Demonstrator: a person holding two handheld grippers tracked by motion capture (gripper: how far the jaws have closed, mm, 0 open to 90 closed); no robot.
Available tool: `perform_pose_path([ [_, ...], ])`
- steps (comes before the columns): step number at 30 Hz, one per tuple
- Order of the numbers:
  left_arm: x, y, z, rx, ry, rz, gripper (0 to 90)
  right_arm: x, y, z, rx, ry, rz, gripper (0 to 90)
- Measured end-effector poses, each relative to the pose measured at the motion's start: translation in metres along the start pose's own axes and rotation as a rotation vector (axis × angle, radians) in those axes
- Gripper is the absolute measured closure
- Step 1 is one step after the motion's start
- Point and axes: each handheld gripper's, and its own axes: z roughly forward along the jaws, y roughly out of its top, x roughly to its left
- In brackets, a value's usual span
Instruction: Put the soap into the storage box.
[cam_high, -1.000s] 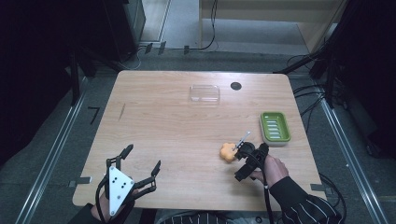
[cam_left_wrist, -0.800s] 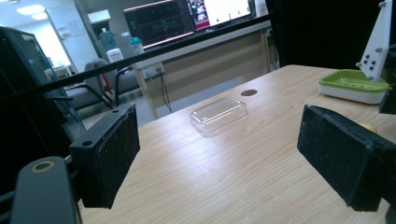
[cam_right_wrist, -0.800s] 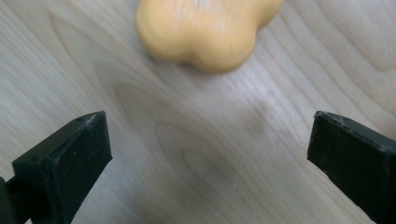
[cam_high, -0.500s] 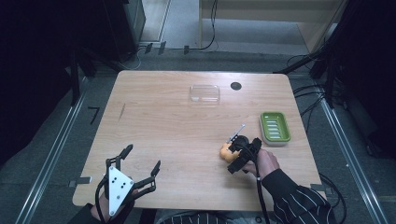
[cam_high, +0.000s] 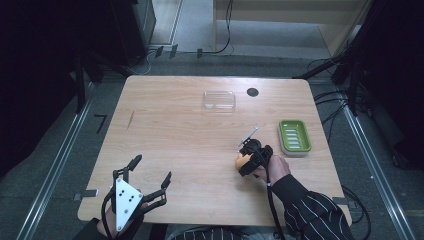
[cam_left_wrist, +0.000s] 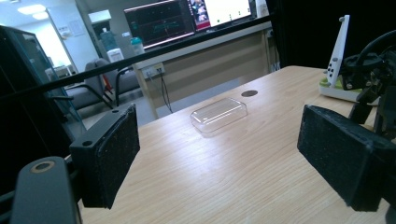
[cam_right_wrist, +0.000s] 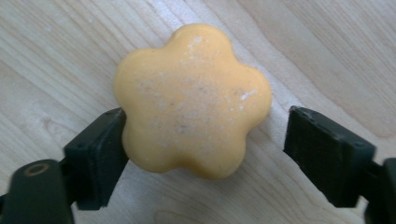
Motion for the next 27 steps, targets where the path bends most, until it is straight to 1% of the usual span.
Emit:
perform_pose_path([
  [1,0.0,0.0,-0.0001,0.0,-0.001,0.0,13.0,0.0003,-0.0004,-0.0005,-0.001,0.004,0.003,21.6],
  [2,-0.0001,0.0,-0.0002,-0.001,0.0,0.001,13.0,0.0004,-0.0006,-0.001,0.002,0.0,-0.005,22.9],
  [4,-0.0001,0.0001,-0.0002,-0.001,0.0,0.001,13.0,0.0002,-0.001,-0.0021,0.007,0.009,-0.014,26.5],
  [6,0.0,0.0001,-0.0003,0.0,0.0,0.004,13.0,-0.0003,-0.0015,-0.0029,0.006,0.033,-0.032,32.8],
  [7,0.0,0.0001,-0.0003,0.001,0.0,0.005,13.0,-0.0002,-0.0016,-0.0036,0.012,0.036,-0.037,34.1],
  [8,0.0001,0.0002,-0.0004,0.002,0.0,0.006,13.0,-0.0001,-0.0016,-0.0041,0.011,0.032,-0.053,35.3],
  [12,0.0001,0.0001,-0.0007,0.0,0.001,0.004,13.0,-0.0018,-0.002,-0.005,0.019,0.038,-0.077,39.0],
  [13,0.0001,0.0001,-0.0007,-0.001,0.001,0.004,13.0,-0.0023,-0.0021,-0.0053,0.021,0.035,-0.087,39.1],
  [15,0.0,0.0002,-0.0008,0.001,0.001,0.007,13.0,-0.0027,-0.002,-0.006,0.034,0.02,-0.081,39.0],
  [16,-0.0004,0.0001,-0.0005,-0.001,0.001,0.003,13.0,-0.0029,-0.002,-0.0059,0.035,0.019,-0.082,37.3],
  [17,-0.0004,0.0001,-0.0003,-0.001,0.0,0.004,13.0,-0.0035,-0.0011,-0.0056,0.038,0.005,-0.079,34.4],
  [18,-0.0005,0.0001,-0.0002,-0.002,-0.001,0.005,13.0,-0.0023,-0.0008,-0.0053,0.042,0.002,-0.073,35.0],
  [21,-0.0009,0.0001,0.0,-0.002,0.0,0.006,13.0,0.0008,0.0015,-0.0038,0.053,-0.013,-0.083,34.4],
  [25,-0.0009,0.0001,0.0001,0.0,-0.001,0.01,13.0,0.0003,0.0024,-0.0008,0.068,-0.01,-0.079,34.3],
  [27,-0.001,0.0001,0.0003,0.002,0.0,0.014,13.0,0.0004,0.0024,-0.0007,0.057,-0.006,-0.075,34.2],
])
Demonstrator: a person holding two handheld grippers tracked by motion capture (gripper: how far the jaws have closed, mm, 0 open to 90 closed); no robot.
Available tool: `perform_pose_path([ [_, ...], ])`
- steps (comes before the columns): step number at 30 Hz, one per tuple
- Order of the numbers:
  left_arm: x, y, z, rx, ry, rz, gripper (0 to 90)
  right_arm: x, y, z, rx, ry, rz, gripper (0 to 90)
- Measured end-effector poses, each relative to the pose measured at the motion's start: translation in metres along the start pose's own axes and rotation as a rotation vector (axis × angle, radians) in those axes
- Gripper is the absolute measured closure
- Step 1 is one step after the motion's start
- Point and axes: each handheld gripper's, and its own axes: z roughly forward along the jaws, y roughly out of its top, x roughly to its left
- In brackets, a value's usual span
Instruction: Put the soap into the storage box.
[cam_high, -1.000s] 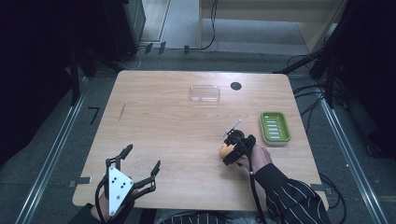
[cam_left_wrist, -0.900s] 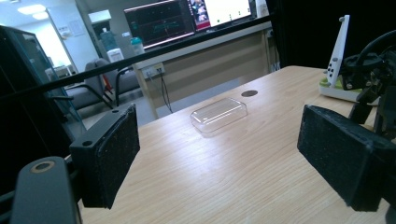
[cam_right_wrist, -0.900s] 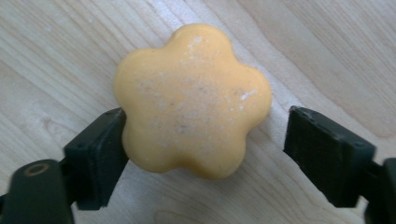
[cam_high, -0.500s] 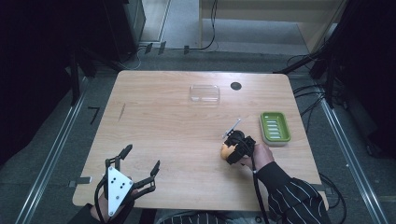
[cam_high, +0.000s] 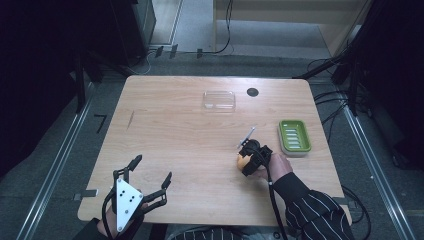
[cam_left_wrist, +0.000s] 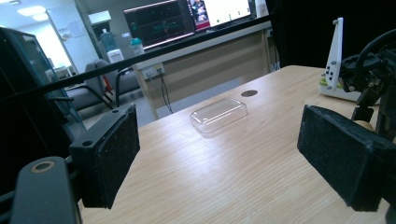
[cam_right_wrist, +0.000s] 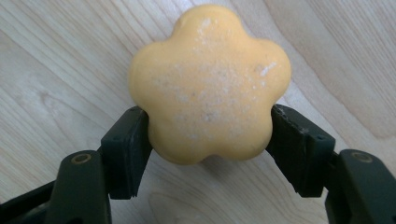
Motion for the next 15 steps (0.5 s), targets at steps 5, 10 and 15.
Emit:
perform_pose_path([
  [5,-0.0003,0.0002,-0.0001,0.0,-0.003,0.002,13.0,0.0018,0.0026,0.0021,0.007,-0.001,-0.006,34.8],
  [10,0.0002,0.0,0.0,-0.001,0.001,-0.002,13.0,0.0017,0.0041,0.0015,0.023,0.004,-0.01,39.5],
  [15,0.0004,0.0,-0.0005,-0.003,0.002,-0.007,13.0,0.0013,0.0029,0.0014,0.016,0.006,-0.002,40.2],
])
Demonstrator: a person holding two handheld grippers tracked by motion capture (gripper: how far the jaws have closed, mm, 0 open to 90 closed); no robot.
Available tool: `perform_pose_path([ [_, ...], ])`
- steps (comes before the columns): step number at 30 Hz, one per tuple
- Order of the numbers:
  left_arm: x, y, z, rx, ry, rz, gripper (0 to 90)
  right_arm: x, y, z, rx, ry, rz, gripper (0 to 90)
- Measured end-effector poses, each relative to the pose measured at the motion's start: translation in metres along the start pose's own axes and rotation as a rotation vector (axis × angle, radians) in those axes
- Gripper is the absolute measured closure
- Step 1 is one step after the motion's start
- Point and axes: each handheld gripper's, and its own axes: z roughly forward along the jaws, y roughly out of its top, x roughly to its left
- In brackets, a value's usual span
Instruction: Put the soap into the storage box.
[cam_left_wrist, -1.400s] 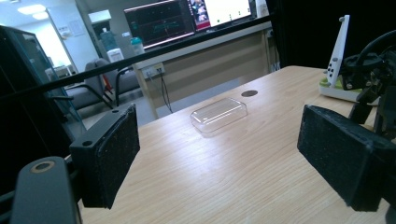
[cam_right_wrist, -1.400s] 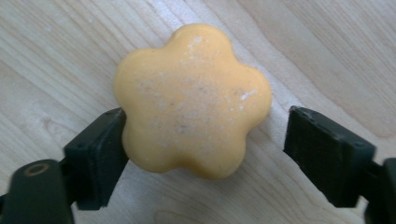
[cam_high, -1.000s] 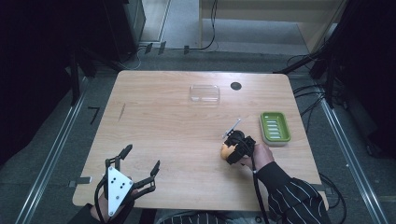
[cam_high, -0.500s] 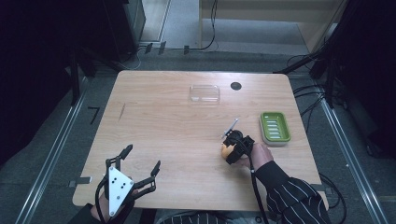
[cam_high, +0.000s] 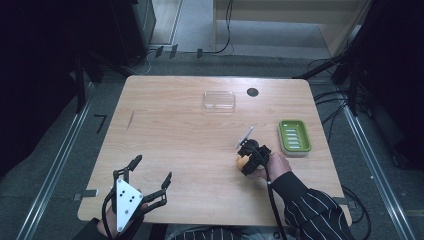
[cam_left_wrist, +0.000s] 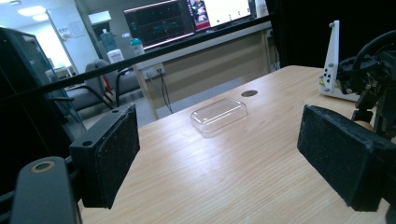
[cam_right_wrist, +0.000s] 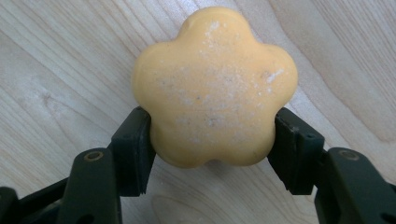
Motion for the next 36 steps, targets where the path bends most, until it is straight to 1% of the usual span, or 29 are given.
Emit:
perform_pose_path([
  [4,0.0,0.0,0.0,0.001,-0.003,0.007,13.0,-0.001,-0.001,0.0,-0.011,0.004,-0.003,40.5],
  [13,0.0,0.0,0.0,-0.002,0.0,-0.002,13.0,0.0,-0.002,-0.001,-0.019,0.0,-0.019,40.6],
  [20,0.0,0.0,0.0,-0.002,-0.001,-0.001,13.0,-0.001,-0.005,-0.01,-0.059,-0.003,-0.03,40.6],
  [21,0.0,0.0,0.0,-0.002,0.0,-0.003,13.0,-0.002,-0.006,-0.012,-0.055,-0.001,-0.029,40.6],
  [25,0.0,0.0,0.0,-0.001,-0.001,0.0,13.0,-0.008,-0.011,-0.019,-0.081,-0.006,-0.003,40.6],
  [27,0.0,0.0,0.0,0.001,0.001,0.0,13.0,-0.011,-0.014,-0.022,-0.085,-0.01,-0.003,40.6],
  [28,0.0,0.0,0.0,0.001,0.0,0.0,13.0,-0.013,-0.016,-0.023,-0.088,-0.014,0.006,40.6],
  [33,0.0,0.0,0.0,-0.001,0.0,-0.002,13.0,-0.02,-0.022,-0.027,-0.091,-0.023,0.018,40.5],
  [36,0.0,0.0,0.0,-0.001,0.0,-0.003,13.0,-0.022,-0.025,-0.027,-0.085,-0.031,0.027,40.6],
])
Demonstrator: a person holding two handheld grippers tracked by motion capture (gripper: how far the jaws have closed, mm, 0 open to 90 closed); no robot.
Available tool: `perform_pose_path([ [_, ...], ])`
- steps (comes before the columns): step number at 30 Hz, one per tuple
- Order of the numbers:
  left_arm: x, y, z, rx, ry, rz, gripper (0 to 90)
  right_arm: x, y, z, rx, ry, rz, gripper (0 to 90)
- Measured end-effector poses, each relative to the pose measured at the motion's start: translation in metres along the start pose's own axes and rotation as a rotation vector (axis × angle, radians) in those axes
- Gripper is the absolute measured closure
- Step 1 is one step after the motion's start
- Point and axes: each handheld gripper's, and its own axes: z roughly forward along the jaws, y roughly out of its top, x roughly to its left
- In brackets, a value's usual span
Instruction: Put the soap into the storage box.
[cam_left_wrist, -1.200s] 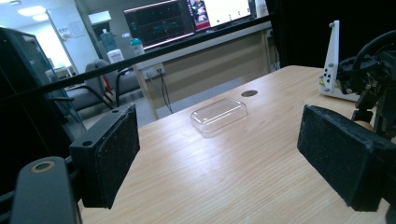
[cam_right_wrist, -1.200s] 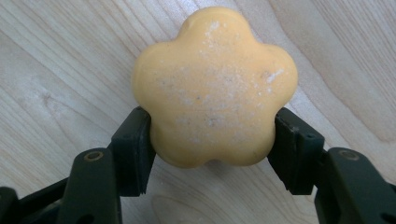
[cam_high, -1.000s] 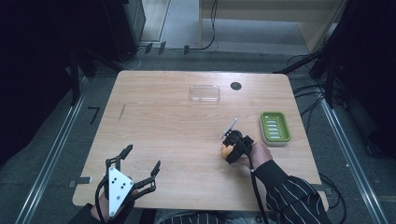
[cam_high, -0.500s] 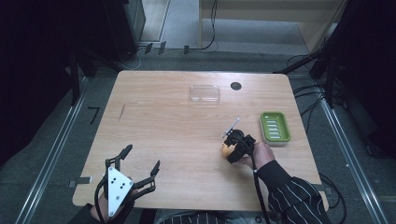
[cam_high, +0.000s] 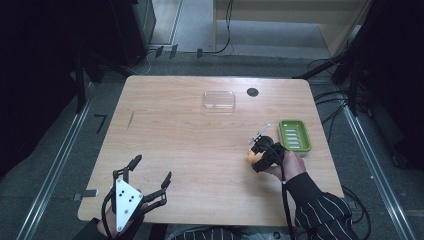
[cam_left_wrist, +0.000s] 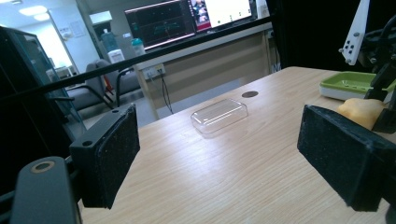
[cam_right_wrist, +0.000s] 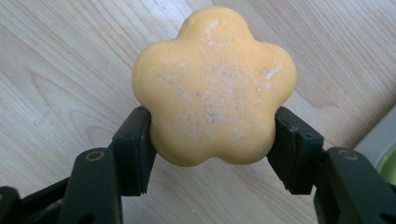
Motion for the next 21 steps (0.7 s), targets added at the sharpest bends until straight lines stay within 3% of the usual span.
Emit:
perform_pose_path([
  [11,0.0,0.0,0.0,-0.001,0.001,-0.002,13.0,-0.01,-0.012,0.001,0.021,-0.046,0.015,40.5],
  [21,0.001,0.0,0.0,-0.005,0.001,-0.005,13.0,-0.016,-0.017,-0.003,0.016,-0.052,0.039,40.5],
])
